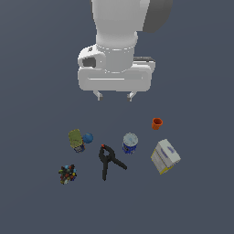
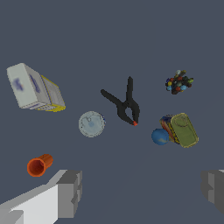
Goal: Pick up a designated object from a clutter of objects.
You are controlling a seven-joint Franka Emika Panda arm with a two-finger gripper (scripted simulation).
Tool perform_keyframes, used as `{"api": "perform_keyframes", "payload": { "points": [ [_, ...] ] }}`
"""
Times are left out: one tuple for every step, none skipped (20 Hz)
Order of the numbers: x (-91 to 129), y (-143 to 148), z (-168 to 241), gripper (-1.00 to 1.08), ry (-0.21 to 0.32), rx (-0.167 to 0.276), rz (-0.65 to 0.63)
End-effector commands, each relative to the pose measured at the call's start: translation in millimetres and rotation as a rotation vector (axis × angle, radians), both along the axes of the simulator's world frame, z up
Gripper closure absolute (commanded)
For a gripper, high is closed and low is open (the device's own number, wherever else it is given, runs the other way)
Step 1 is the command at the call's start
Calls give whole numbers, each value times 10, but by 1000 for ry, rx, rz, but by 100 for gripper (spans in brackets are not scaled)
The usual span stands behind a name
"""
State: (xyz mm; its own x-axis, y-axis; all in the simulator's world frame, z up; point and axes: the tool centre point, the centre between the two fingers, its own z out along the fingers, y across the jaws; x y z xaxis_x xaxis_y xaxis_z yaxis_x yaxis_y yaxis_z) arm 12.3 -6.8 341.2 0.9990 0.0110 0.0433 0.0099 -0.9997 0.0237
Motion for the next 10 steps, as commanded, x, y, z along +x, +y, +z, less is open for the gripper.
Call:
{"api": "perform_keyframes", "payload": {
  "points": [
    [0, 0, 0, -92, 0, 0, 0],
    [2, 0, 3, -92, -1, 0, 0],
    [6, 3, 17, -92, -3, 1, 1],
    [12, 7, 39, -92, -7, 2, 3],
    [21, 12, 69, -92, -12, 4, 6],
    [30, 20, 106, -92, -18, 6, 9],
    [38, 27, 143, -92, -24, 8, 11],
    [42, 34, 172, -92, -29, 9, 13],
    [43, 40, 191, -92, -32, 10, 14],
    [42, 43, 202, -92, -34, 11, 14]
  ]
}}
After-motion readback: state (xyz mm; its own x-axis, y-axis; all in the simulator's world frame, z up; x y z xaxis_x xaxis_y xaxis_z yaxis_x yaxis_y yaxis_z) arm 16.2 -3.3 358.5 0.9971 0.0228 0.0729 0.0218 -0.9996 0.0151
